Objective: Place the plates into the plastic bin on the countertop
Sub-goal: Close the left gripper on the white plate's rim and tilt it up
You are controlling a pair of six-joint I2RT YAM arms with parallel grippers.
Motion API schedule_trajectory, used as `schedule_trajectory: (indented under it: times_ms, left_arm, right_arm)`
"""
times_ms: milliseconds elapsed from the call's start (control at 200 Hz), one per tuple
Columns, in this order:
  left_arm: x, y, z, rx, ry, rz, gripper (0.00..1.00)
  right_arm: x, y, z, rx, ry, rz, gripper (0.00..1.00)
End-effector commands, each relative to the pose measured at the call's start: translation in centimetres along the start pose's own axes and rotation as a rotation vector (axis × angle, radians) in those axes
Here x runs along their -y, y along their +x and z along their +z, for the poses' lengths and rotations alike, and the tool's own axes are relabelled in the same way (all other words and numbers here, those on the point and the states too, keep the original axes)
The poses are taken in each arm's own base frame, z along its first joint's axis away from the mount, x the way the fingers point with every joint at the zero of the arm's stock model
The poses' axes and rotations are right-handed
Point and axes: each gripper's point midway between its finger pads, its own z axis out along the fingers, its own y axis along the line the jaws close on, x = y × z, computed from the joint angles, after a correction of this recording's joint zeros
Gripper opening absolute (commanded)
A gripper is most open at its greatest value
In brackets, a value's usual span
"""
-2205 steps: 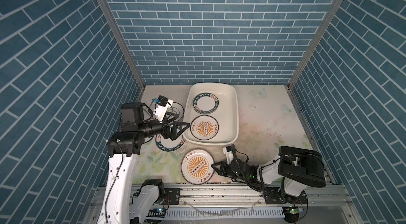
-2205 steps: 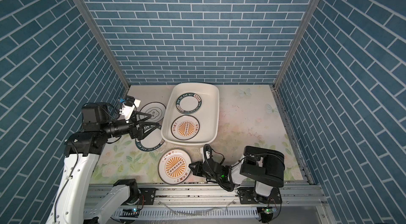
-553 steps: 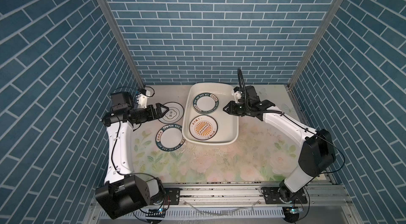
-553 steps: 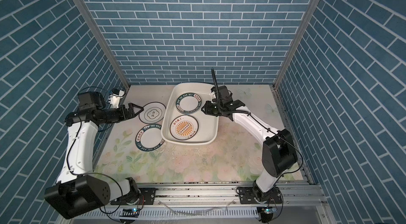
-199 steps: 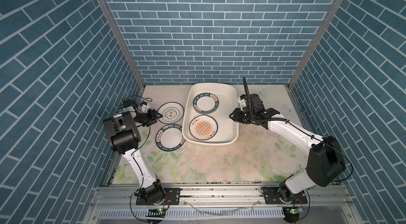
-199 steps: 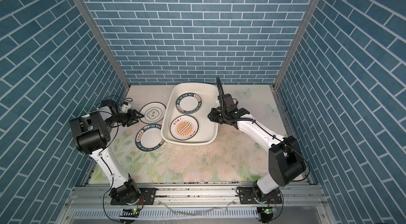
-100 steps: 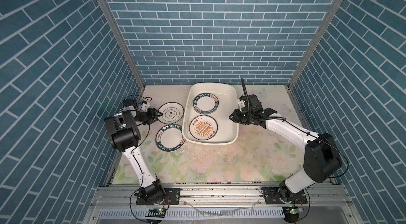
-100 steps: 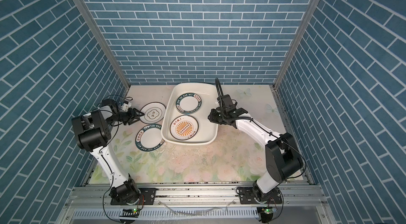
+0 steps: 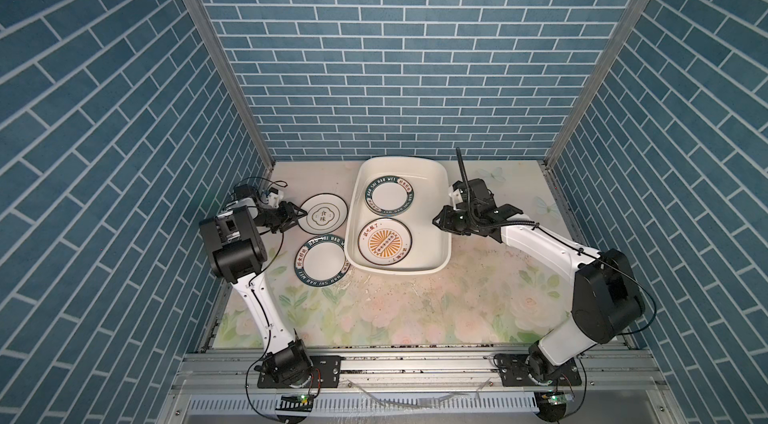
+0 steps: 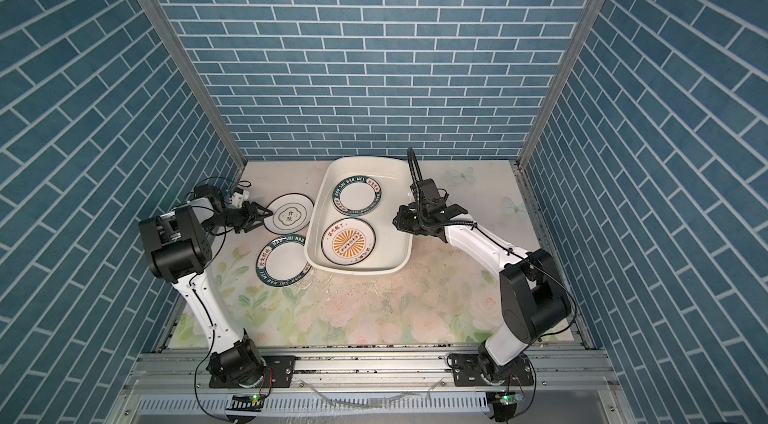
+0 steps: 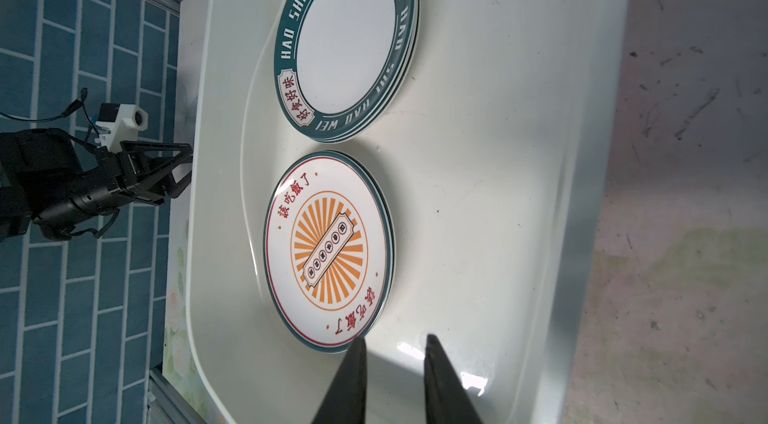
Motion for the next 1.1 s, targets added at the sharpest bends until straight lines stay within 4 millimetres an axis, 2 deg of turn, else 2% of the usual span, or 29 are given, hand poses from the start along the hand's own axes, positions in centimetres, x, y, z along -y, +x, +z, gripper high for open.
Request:
schedule_trajectory:
  times_ms: [0, 515, 850, 1000, 1095]
  left_arm:
    - [-2.0, 1.7, 1.3, -0.062, -0.058, -0.055, 0.52]
    - [-1.2, 2.0, 2.0, -0.077, 0.001, -0.119, 0.46]
    - [-1.6, 2.3, 2.2, -0.085, -0.009, -0.127, 0.42]
    - [-1.6, 2.3, 2.2, -0.084, -0.005, -0.126, 0.3]
    - [-1.6, 2.4, 2.2, -0.09, -0.004, -0.128, 0.29]
  right_arm:
    - [0.1, -0.3, 0.4, -0.001, -0.002, 0.026, 0.25]
    - [1.0, -0.3, 1.5, -0.012, -0.008, 0.049, 0.25]
    - [0.9, -0.4, 1.7, -0.016, -0.013, 0.054, 0.24]
    - [0.9, -0.3, 1.9, -0.018, -0.013, 0.054, 0.24]
    - [1.0, -0.4, 1.9, -0.018, -0.013, 0.055, 0.24]
